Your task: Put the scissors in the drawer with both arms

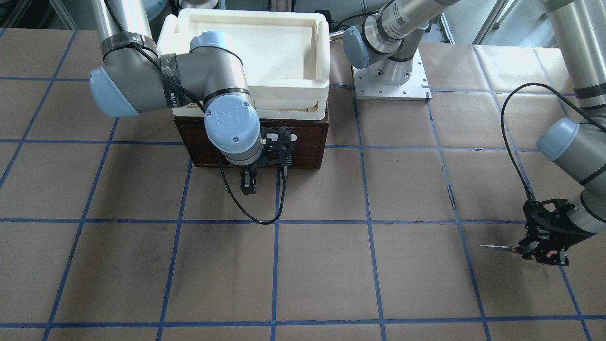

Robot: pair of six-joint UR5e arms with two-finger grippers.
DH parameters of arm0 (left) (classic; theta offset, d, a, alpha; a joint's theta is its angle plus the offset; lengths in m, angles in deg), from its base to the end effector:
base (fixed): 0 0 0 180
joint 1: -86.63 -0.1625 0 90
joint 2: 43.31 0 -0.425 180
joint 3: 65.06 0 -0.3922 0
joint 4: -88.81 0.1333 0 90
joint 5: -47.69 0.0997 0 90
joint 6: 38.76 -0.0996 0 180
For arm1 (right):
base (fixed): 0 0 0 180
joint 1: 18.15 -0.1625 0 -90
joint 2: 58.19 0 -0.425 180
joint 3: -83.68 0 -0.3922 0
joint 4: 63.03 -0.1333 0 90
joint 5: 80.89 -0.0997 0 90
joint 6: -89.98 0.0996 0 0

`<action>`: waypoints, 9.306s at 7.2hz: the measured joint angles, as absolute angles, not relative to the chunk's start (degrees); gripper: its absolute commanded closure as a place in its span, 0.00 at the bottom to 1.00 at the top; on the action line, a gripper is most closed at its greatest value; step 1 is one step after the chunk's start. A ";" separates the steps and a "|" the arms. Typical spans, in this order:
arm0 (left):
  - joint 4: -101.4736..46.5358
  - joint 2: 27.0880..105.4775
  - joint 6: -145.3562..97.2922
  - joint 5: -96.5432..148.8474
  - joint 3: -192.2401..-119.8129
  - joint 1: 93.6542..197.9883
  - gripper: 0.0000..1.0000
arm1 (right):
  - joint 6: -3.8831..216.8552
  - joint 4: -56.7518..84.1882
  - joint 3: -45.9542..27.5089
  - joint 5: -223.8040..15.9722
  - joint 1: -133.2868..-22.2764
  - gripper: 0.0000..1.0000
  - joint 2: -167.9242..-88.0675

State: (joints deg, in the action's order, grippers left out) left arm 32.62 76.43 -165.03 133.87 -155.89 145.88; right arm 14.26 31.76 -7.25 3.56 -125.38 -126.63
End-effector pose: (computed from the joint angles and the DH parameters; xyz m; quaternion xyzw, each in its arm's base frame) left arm 0.2140 -0.6333 0.2385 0.7403 0.6709 -0.0383 0.0211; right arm 0.3093 -0.5149 0.2830 -0.7105 0.6851 0.1107 0.1168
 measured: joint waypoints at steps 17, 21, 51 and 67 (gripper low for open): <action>13.99 65.29 -158.31 132.37 -154.35 149.03 1.00 | 13.69 34.63 2.79 4.01 -123.32 0.00 -119.80; 14.02 65.32 -158.12 132.34 -154.35 149.03 1.00 | 12.49 34.63 5.82 3.93 -121.99 0.00 -118.42; 13.58 64.42 -152.76 133.46 -154.35 156.14 1.00 | 13.61 26.93 13.82 3.81 -119.83 0.00 -117.11; 12.96 59.06 -125.18 131.78 -154.82 190.17 1.00 | 81.11 24.73 5.76 9.89 -107.81 0.00 -144.78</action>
State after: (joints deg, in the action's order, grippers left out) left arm 12.96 59.06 -125.18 131.78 -154.82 190.17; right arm 81.11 24.73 5.76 9.89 -107.81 -144.78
